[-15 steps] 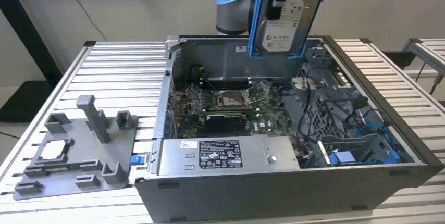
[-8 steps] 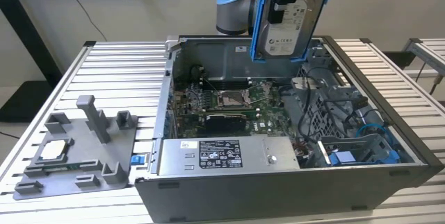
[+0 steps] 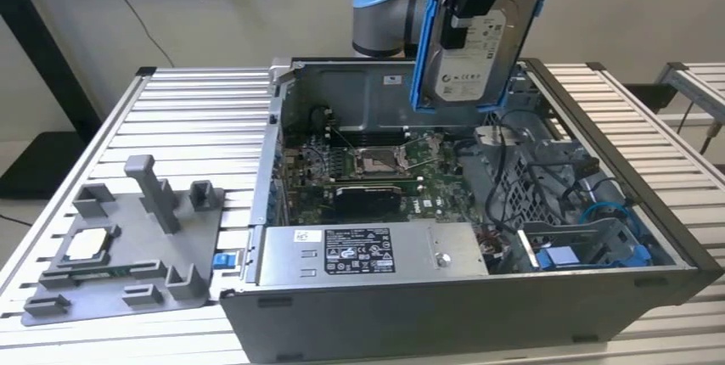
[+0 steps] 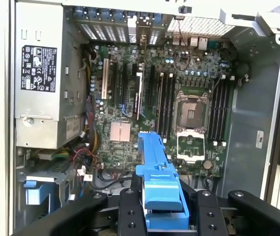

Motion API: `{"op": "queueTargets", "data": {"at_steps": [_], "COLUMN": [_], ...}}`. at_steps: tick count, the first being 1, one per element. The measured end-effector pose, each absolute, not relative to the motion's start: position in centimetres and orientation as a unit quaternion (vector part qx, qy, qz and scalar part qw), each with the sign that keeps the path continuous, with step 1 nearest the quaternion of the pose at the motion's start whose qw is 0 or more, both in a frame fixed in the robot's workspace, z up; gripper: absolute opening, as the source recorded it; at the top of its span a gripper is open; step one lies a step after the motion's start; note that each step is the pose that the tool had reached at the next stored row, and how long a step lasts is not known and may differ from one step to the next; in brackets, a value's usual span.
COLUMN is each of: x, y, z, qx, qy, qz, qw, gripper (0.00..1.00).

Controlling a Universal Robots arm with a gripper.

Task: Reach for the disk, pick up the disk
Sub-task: 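Pick up the disk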

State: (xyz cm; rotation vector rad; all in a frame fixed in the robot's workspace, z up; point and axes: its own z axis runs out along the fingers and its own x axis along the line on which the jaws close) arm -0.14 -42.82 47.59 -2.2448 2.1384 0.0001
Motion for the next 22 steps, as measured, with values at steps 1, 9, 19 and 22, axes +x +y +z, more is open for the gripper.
{"op": "queueTargets", "data": {"at_steps": [1, 9, 19, 22], "x": [-0.1, -0.1, -0.1, -0.1], "y": [-43.1, -45.3, -49.4, -50.7], "z": [47.6, 47.5, 47.0, 46.9], "qx": [-0.724, -0.724, -0.724, -0.724], "qy": [0.69, 0.689, 0.689, 0.689], "qz": [-0.001, -0.01, -0.012, -0.013], "qw": [0.02, 0.01, 0.008, 0.007], "gripper": [0.0, 0.0, 0.0, 0.0]}}
